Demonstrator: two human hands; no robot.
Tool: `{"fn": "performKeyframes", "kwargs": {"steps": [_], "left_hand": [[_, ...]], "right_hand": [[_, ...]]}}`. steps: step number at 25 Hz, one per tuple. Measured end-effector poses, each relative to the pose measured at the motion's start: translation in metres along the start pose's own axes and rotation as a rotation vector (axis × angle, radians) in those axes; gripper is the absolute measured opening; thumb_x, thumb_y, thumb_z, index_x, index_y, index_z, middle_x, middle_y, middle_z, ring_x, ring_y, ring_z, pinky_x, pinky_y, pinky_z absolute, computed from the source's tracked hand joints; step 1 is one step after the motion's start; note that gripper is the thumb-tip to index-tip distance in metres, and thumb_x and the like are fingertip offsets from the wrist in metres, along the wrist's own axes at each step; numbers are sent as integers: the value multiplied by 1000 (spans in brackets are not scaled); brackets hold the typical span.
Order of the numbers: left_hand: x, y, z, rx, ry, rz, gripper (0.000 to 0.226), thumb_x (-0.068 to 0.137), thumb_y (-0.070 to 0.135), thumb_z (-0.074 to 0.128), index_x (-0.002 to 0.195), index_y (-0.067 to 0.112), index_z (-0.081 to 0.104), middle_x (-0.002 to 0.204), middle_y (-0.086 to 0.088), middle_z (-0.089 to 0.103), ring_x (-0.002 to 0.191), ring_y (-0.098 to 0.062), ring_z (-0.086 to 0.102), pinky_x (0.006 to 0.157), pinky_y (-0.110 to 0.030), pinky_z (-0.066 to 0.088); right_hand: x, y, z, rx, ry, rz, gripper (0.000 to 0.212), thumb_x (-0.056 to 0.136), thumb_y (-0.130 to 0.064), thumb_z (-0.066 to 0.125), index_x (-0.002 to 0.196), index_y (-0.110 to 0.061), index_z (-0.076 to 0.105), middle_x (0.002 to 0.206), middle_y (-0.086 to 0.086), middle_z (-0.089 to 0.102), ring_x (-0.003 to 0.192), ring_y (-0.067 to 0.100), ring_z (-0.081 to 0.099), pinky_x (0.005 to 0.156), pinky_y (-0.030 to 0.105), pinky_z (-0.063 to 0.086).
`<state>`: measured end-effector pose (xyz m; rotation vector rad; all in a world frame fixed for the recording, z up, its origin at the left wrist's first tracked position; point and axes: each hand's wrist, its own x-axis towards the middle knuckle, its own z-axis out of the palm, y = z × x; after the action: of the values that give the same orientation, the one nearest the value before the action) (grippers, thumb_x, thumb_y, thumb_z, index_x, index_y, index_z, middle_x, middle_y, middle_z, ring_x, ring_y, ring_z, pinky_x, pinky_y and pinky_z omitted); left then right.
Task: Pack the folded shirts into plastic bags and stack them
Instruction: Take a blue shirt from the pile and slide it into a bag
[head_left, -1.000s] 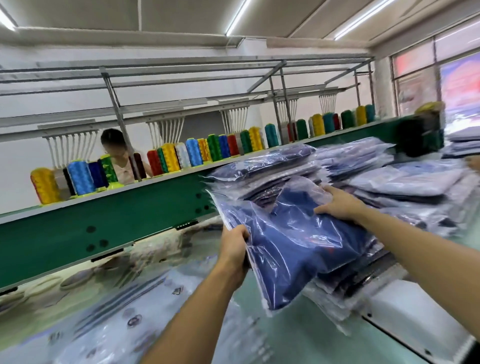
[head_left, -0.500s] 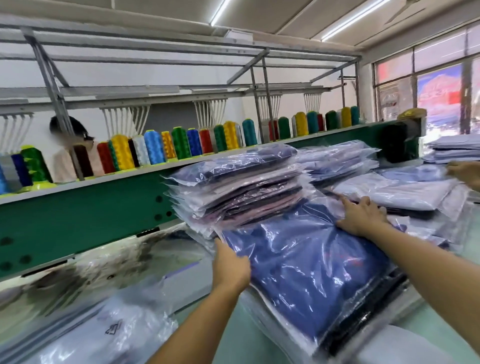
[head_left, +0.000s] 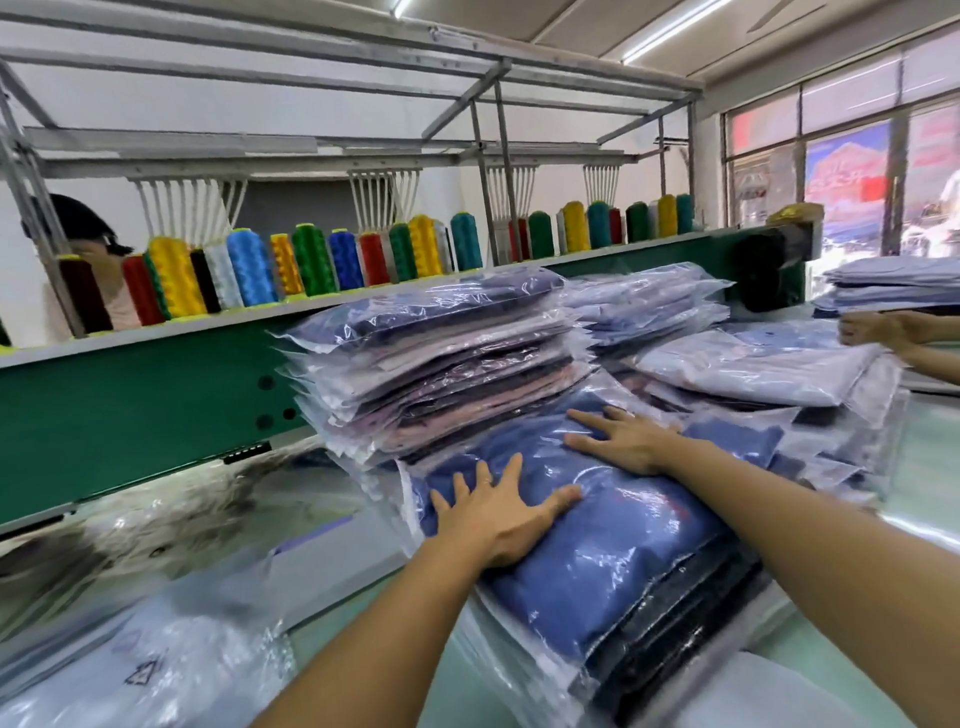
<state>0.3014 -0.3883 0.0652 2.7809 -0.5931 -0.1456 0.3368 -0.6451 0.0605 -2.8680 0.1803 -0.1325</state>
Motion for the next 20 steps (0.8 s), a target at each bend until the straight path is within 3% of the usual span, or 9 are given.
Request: {"fn": "performKeyframes", "kwargs": {"steps": [8,11,13,15,17,20], "left_hand": [[19,-1,10,47,-78,37,141,34,115,19,155,50,-12,168,-2,-19,153,-33,-22,117,-67,-13],[15,-2,9,133,-81,40,144,34,113,16,159,43,-6,169,-6,-16,154,-39,-16,117,-69,-8],[9,3,4,203,-32,70,131,52,108,25,161,38,2,170,-7,-4,155,-40,-4,117,-72,-1],[0,8,1,232,73,148,108,73,94,40,159,32,18,167,-7,19,153,-36,17,116,-72,13],[-14,13,0,196,189,230,85,86,78,49,152,26,35,158,-3,39,145,-28,35,115,-66,24],[-39,11,-5,122,246,256,72,91,71,48,146,25,45,151,1,49,139,-24,44,117,-58,25]], "right_hand": [[0,10,13,34,-19,75,105,45,-111,11,142,-72,-5,169,-1,-4,153,39,2,120,64,9],[-6,7,15,-87,-56,146,92,58,-106,12,140,-71,-11,168,-7,-11,153,39,2,114,71,12],[-8,5,14,-159,-100,193,80,75,-96,15,146,-66,-8,168,-6,-10,154,37,2,113,71,14],[-13,-2,8,-219,-110,223,70,90,-82,19,153,-57,3,169,-1,1,152,38,10,114,68,20],[-22,-13,0,-294,-39,227,58,100,-61,28,154,-41,24,163,6,25,146,38,29,113,61,31],[-40,-44,-9,-387,141,191,40,96,-29,45,135,-23,52,143,7,54,130,33,52,103,46,45]]}}
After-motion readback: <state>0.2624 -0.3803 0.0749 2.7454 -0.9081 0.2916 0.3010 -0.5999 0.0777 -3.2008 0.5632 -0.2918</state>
